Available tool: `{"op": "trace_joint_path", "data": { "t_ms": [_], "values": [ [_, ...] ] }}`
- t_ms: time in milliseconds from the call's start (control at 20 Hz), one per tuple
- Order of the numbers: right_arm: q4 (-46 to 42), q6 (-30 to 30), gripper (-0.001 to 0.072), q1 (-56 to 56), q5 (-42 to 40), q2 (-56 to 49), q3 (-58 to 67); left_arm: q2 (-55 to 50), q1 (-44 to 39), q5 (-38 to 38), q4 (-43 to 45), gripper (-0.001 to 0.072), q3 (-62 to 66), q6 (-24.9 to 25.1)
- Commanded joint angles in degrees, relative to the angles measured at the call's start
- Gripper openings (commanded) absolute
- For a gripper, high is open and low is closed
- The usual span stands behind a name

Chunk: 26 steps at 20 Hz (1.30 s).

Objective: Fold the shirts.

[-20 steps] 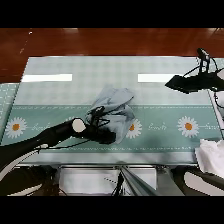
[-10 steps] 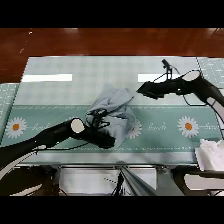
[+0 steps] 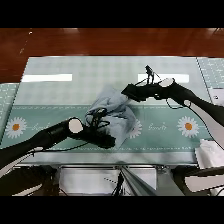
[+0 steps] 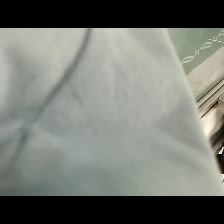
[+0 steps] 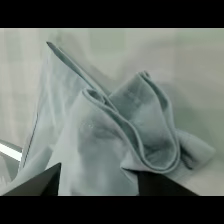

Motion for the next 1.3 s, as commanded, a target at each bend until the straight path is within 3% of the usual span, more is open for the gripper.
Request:
{"op": "trace_joint_path", "data": {
  "t_ms": [0, 300, 450, 550, 600, 650, 800, 950, 1250],
  "values": [
    [0.66, 1.38, 0.0529, 0.48, 1.60, -0.26, 0.00, 0.15, 0.02, 0.13, -0.02, 0.0024, 0.07, 0.02],
    [-5.09, 2.95, 0.0528, -0.48, 10.05, -0.24, 0.00, 1.38, 0.02, 0.22, -0.02, 0.0024, 0.07, 0.46],
    [-5.09, 3.28, 0.0520, 2.08, 7.69, -0.24, 0.00, 1.42, 0.02, 0.46, 0.00, 0.0024, 0.07, 0.46],
    [-5.07, 3.26, 0.0266, 4.46, 3.45, -0.24, 0.00, 1.44, 0.02, 0.74, -0.02, 0.0024, 0.09, 0.44],
    [-4.98, 3.23, 0.0060, 5.38, 0.81, -0.22, 0.00, 1.66, 0.02, 0.79, -0.02, 0.0024, 0.07, 0.44],
    [-4.48, 3.26, 0.0025, 5.73, -0.74, -0.09, 0.00, 2.25, 0.02, 0.83, 0.00, 0.0024, 0.09, 0.44],
    [-4.87, 0.70, 0.0024, 3.37, -0.42, 3.56, 0.00, 8.09, 0.46, 1.51, 0.02, 0.0022, 1.16, 0.42],
    [-6.10, -2.51, 0.0024, -3.10, 1.40, 13.62, 0.00, 21.05, 4.76, 1.70, 0.98, 0.0021, 6.23, 0.37],
    [-7.10, -3.39, 0.0024, -19.74, 1.18, 41.27, 3.19, 46.58, 29.59, 2.78, 13.53, 0.0021, 25.00, -0.66]
  ]
}}
